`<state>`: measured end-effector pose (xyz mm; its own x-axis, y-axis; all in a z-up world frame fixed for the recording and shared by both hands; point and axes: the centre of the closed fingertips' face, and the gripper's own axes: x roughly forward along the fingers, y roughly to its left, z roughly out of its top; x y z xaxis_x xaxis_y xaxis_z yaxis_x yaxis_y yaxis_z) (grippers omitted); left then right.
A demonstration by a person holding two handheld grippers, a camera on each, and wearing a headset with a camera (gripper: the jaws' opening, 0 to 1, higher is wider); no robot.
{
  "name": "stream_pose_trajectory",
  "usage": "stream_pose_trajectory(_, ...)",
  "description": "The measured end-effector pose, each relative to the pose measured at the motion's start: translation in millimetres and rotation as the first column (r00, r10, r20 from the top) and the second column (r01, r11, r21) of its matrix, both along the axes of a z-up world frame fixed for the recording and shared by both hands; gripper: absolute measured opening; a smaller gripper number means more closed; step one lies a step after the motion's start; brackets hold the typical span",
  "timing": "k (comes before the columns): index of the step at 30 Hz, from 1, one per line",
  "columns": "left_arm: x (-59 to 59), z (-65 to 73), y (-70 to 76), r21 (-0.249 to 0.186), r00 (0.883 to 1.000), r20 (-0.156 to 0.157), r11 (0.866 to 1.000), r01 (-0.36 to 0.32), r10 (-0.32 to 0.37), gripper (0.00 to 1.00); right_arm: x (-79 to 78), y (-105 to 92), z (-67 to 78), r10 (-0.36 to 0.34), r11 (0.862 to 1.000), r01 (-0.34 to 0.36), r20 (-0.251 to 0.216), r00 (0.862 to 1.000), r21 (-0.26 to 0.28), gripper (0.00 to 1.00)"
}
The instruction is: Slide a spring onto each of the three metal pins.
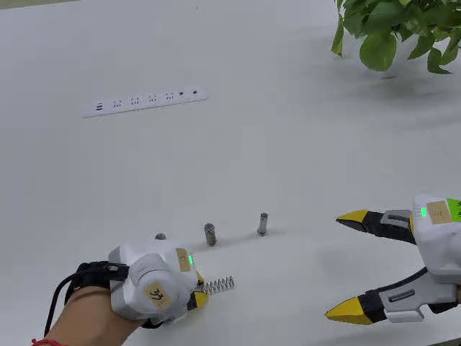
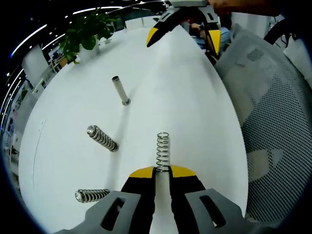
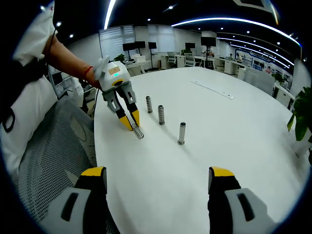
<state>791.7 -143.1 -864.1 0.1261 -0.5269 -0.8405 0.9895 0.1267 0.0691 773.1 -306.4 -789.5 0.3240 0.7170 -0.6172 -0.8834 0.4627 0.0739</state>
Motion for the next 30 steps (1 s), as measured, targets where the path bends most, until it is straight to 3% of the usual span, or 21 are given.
stream_pose_trajectory(11,-3.9,8.0,-2.0,-0.041,0.999,-0.011,0.998,-0.048,0.048,0.10,-0.3,3.2,2.2,0.008,1.000,-0.008,0.006,1.000,-0.005,0.87)
stream_pose_trajectory(16,-3.6,19.7,-4.0,-0.091,0.996,-0.014,0.992,-0.085,0.084,0.10,0.1,4.9,5.0,0.009,1.000,-0.009,0.012,1.000,-0.004,0.86)
stream_pose_trajectory(22,-3.4,42.5,-8.8,-0.199,0.985,-0.033,0.965,-0.170,0.167,0.10,-2.4,15.2,13.6,0.006,1.000,-0.007,0.020,1.000,0.016,0.85)
stream_pose_trajectory(30,-4.5,83.4,-16.9,-0.321,0.971,-0.028,0.918,-0.233,0.237,0.10,5.5,30.5,42.9,-0.057,0.990,0.054,0.021,0.998,0.134,0.83)
